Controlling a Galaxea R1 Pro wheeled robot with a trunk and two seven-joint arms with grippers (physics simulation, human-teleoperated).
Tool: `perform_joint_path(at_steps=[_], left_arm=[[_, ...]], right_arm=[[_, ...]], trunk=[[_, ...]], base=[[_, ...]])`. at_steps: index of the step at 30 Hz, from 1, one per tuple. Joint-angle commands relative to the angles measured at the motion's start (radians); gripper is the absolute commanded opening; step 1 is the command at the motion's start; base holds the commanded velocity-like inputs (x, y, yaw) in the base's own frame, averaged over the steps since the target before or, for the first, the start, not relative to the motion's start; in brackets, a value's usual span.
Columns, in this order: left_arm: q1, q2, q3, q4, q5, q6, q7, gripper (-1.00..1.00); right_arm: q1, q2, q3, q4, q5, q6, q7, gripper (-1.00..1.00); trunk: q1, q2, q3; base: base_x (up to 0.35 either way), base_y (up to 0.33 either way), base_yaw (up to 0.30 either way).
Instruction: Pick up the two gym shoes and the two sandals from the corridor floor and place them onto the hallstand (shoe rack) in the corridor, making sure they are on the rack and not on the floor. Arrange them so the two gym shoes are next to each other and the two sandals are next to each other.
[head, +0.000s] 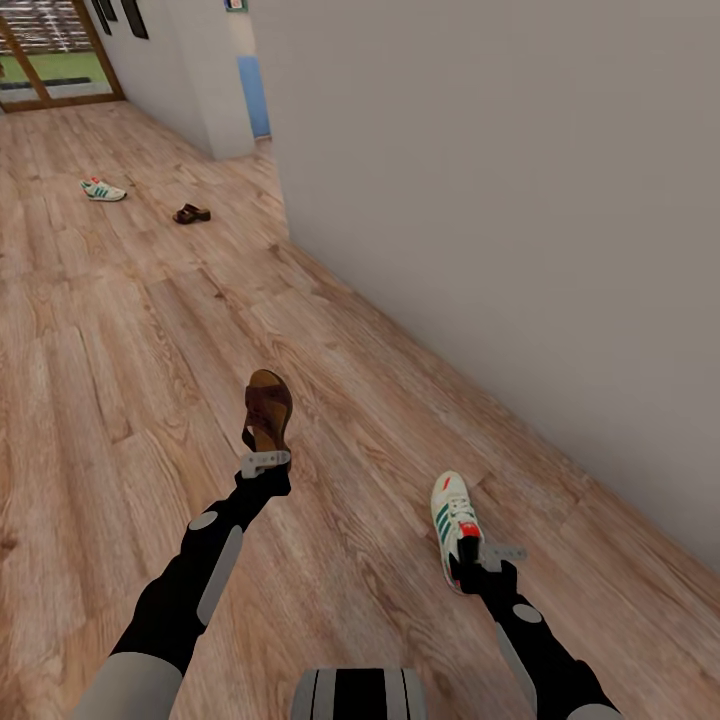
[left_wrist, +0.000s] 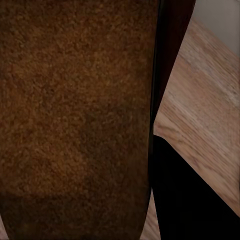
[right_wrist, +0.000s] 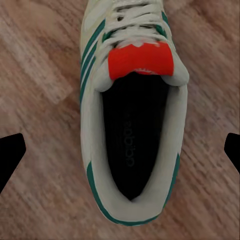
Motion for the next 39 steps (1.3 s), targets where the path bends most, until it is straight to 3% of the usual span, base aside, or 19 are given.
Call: perform_joint_path(at_steps=[1,13,29,35,39], left_arm=[[0.000,0.000,0.001,-0.001,0.006,0.007,-0.003,-1.00],[0.000,0.000,0.001,-0.001,0.006,0.007,-0.003,-1.00],[0.000,0.000,0.001,-0.001,0.006,0.007,-0.003,-1.00],[0.000,0.000,0.001,-0.001,0.006,0.007,-0.003,-1.00],[0.000,0.000,0.001,-0.001,0.006,0.007,-0.003,-1.00]], right_arm=[[0.000,0.000,-0.001,0.000,0.000,-0.003,0.000,1.00],[0.000,0.000,-0.002,-0.003,-0.006,-0.003,0.000,1.00],[0.000,0.000,-0.002,-0.003,-0.008,-0.003,0.000,1.00],[0.000,0.000,-0.002,-0.003,-0.008,-0.003,0.002,1.00],[0.000,0.000,-0.002,-0.003,-0.008,-0.003,0.002,1.00]], trunk=[[0.000,0.000,-0.001],[0.000,0.000,-0.001],[0.007,-0.004,-0.086],[0.007,-0.004,-0.088],[0.009,-0.005,-0.108]], base=[[0.070,0.044,0.000],[0.014,0.009,0.000],[0.000,0.000,-0.034],[0.000,0.000,-0.012],[0.000,0.000,-0.002]])
